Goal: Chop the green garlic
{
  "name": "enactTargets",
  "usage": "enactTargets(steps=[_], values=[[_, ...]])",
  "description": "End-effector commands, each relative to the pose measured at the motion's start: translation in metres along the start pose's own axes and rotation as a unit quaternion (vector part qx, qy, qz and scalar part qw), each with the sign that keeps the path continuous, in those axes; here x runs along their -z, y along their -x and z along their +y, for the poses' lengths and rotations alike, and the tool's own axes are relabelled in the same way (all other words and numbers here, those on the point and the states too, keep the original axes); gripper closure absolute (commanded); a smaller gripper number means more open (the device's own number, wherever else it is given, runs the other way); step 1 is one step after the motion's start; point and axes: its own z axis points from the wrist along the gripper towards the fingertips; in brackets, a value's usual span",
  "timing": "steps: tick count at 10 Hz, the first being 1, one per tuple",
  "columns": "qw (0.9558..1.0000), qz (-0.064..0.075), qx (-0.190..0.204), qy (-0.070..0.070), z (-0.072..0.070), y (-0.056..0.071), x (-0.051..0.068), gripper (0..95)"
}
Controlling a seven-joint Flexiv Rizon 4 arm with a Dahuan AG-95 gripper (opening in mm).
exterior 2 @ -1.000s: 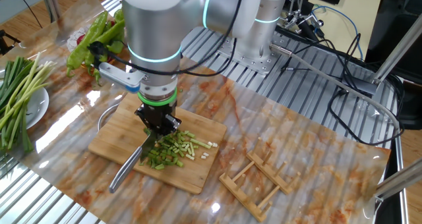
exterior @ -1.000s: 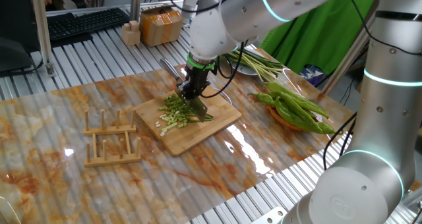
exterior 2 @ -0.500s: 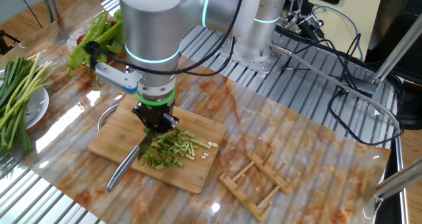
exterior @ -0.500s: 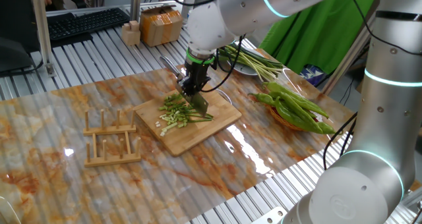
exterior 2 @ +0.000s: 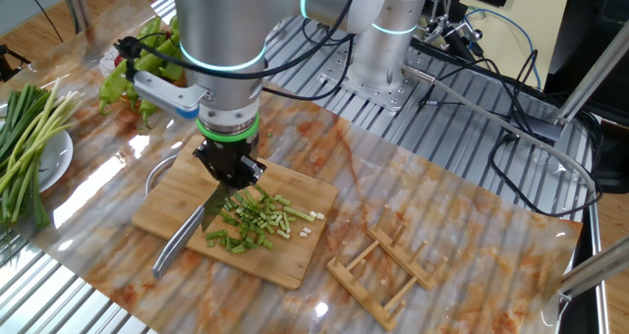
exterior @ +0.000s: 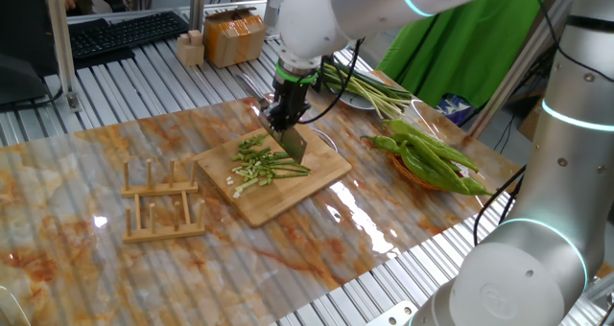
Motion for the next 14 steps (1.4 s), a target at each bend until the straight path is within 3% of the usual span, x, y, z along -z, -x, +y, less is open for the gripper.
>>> enactTargets(steps=[1,2,4,5,8,9,11,12,13,14], values=[[0.9997,-0.002,-0.02,0.013,-0.002,0.001,0.004,95.0],[0.9999,0.001,-0.015,0.004,-0.003,0.005,0.008,95.0],[0.9998,0.002,-0.018,0.003,-0.004,0.008,0.014,95.0],[0.9997,0.007,-0.02,0.007,-0.006,0.009,0.021,95.0],[0.9993,-0.001,-0.036,0.011,-0.01,0.009,0.032,95.0],[0.9984,-0.006,-0.05,0.024,-0.009,0.01,0.033,95.0],[0.9979,-0.004,-0.063,0.015,-0.009,0.011,0.037,95.0],[0.9977,-0.009,-0.067,0.004,-0.011,0.009,0.045,95.0],[0.9964,-0.006,-0.084,0.01,-0.014,0.008,0.053,95.0],[0.9975,-0.005,-0.071,-0.001,-0.016,0.01,0.055,95.0]])
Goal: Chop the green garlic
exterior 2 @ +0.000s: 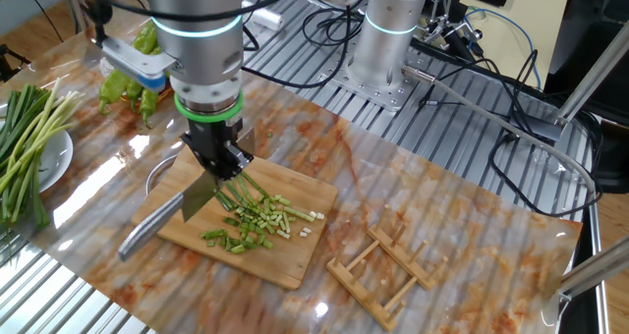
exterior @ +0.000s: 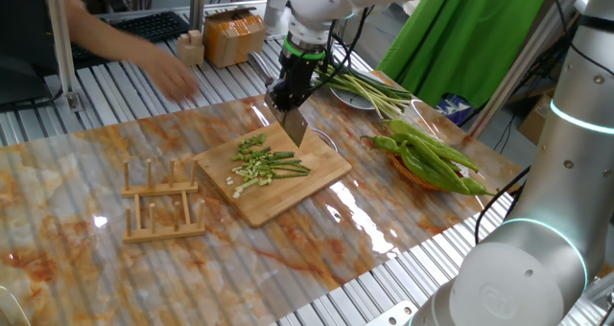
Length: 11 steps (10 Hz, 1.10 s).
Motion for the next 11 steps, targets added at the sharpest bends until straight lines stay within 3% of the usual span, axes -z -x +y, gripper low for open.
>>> enactTargets(steps=[1,5,6,7,8,10,11], values=[[0.9995,-0.006,0.025,-0.016,-0.004,0.0,0.012,95.0],[0.9976,-0.007,0.063,0.029,0.014,-0.002,0.022,95.0],[0.9965,-0.01,0.064,0.054,0.015,-0.002,0.023,95.0],[0.9949,-0.008,0.075,0.067,0.017,0.0,0.027,95.0],[0.994,-0.009,0.082,0.072,0.016,0.001,0.027,95.0],[0.9909,-0.01,0.092,0.098,0.016,0.0,0.031,95.0],[0.9903,-0.011,0.095,0.101,0.017,0.0,0.031,95.0]])
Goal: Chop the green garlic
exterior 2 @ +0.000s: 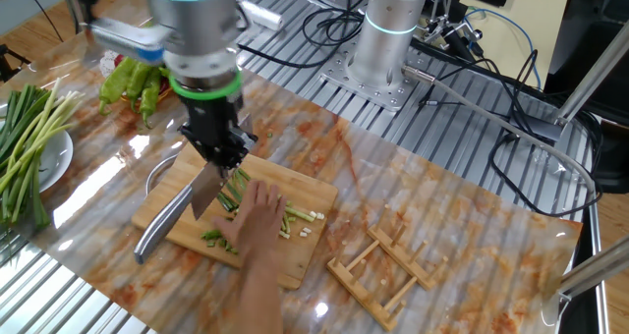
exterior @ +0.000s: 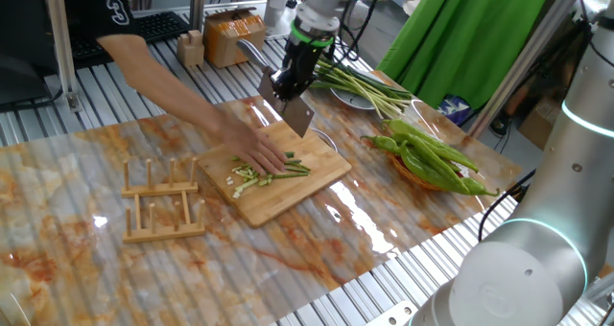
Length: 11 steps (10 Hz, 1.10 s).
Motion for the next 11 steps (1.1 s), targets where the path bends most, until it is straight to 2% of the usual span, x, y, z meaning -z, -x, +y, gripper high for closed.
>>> enactTargets(steps=[1,3,5,8,11], values=[[0.9993,-0.011,0.01,0.034,0.0033,0.0005,0.0022,95.0],[0.999,-0.024,0.016,0.035,0.0036,0.0007,0.0025,95.0],[0.9991,-0.019,0.016,0.034,0.0032,0.0009,0.0024,95.0],[0.9989,-0.022,0.014,0.039,0.0028,0.0012,0.0028,95.0],[0.9988,-0.024,0.022,0.037,0.0012,0.0013,0.0079,95.0]])
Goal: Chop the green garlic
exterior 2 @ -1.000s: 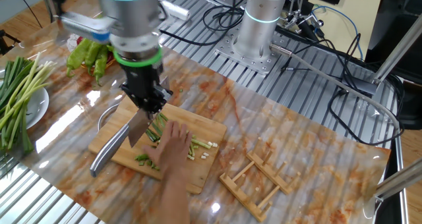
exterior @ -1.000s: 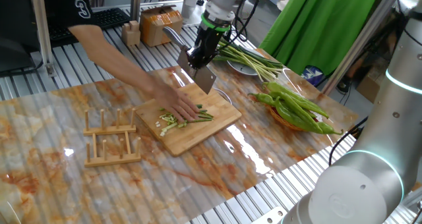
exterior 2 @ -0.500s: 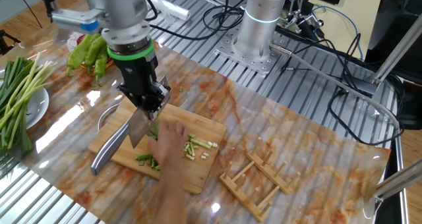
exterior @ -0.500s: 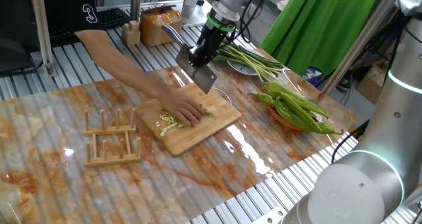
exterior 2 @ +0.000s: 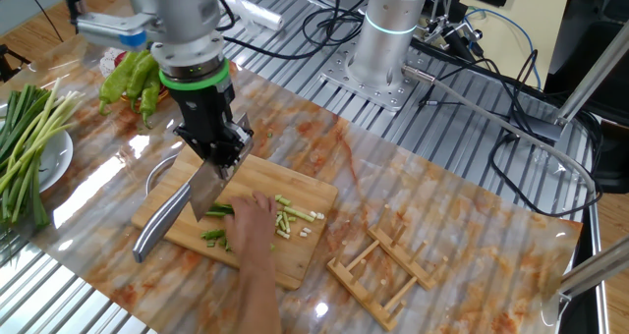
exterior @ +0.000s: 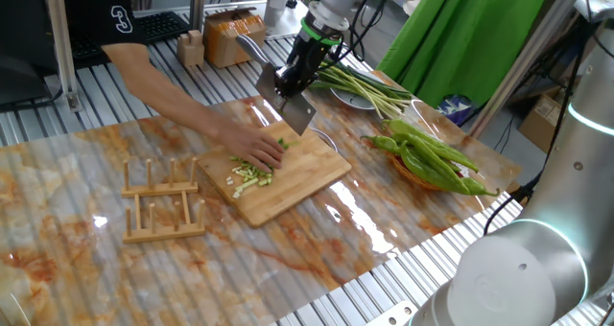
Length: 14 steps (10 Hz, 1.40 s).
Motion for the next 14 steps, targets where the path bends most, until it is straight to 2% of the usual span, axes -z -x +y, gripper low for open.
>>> enactTargets(steps=[1,6,9,12,14], values=[[1.0,-0.005,0.004,-0.007,0.0015,-0.0033,0.0041,95.0],[0.9999,-0.011,-0.002,-0.003,0.0003,-0.0032,0.0083,95.0],[0.9999,-0.013,-0.001,0.01,-0.0011,-0.0018,0.01,95.0],[0.9998,-0.017,0.002,0.01,-0.0012,-0.0019,0.0106,95.0],[0.9998,-0.021,-0.001,0.001,-0.0008,-0.0023,0.0119,95.0]])
